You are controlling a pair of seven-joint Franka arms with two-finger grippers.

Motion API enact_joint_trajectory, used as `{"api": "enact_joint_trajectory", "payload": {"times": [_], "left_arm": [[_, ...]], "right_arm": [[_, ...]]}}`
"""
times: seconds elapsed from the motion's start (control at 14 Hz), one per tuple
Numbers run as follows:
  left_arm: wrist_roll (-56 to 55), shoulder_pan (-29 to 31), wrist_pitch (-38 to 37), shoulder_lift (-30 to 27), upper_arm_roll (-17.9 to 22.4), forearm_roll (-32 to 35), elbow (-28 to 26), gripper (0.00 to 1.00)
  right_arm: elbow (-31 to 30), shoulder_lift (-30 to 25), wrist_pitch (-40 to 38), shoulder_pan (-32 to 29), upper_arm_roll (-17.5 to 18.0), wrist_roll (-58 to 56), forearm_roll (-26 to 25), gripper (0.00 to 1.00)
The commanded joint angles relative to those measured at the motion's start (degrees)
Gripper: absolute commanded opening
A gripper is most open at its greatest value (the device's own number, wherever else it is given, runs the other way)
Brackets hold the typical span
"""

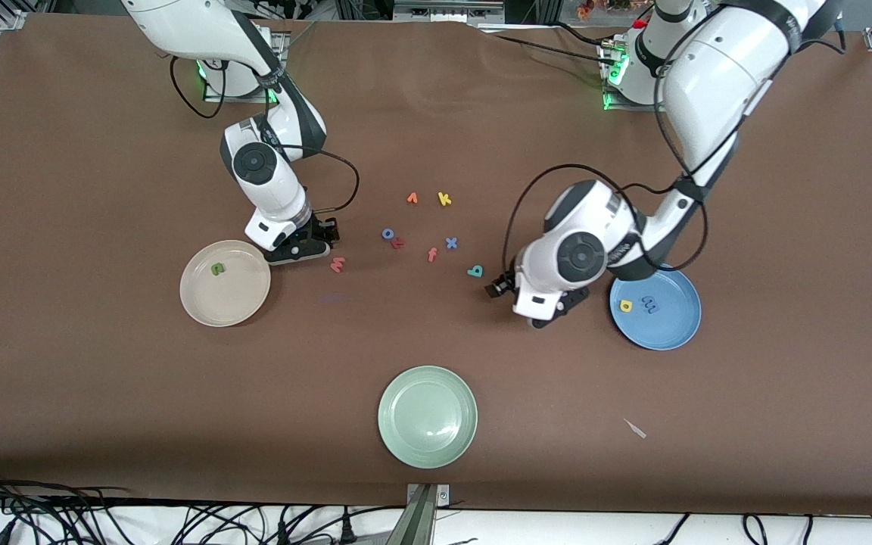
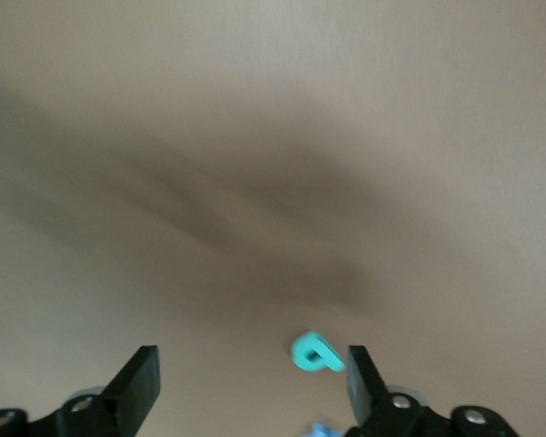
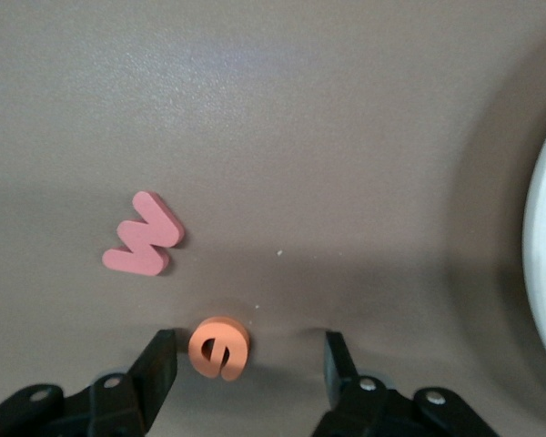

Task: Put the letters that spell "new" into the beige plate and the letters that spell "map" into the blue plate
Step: 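Grasp the orange letter with the right gripper while the left gripper grasps teal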

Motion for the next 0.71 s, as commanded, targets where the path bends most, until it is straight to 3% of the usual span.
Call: {"api": "enact_joint_trajectory", "payload": {"times": [0.0, 0.28, 0.64], "left_arm": [[-7.58, -2.10, 2.24, 1.20, 0.90, -1.26, 0.11, 0.83], [-14.54, -5.53, 6.10, 3.21, 2.39, -0.56, 0.11, 0.78], [-15.79, -9.14, 7.96, 4.27, 5.90, -0.56, 0.11, 0.63]], "right_arm": [[-1.54, -0.97, 1.10, 0.03, 0.13, 0.80, -0.90, 0.74], [-1.98, -0.97, 1.18, 0.03, 0.21, 2.38, -0.90, 0.69], [-1.98, -0.88, 1.62, 0.12, 0.39, 2.47, -0.90, 0.45]]}}
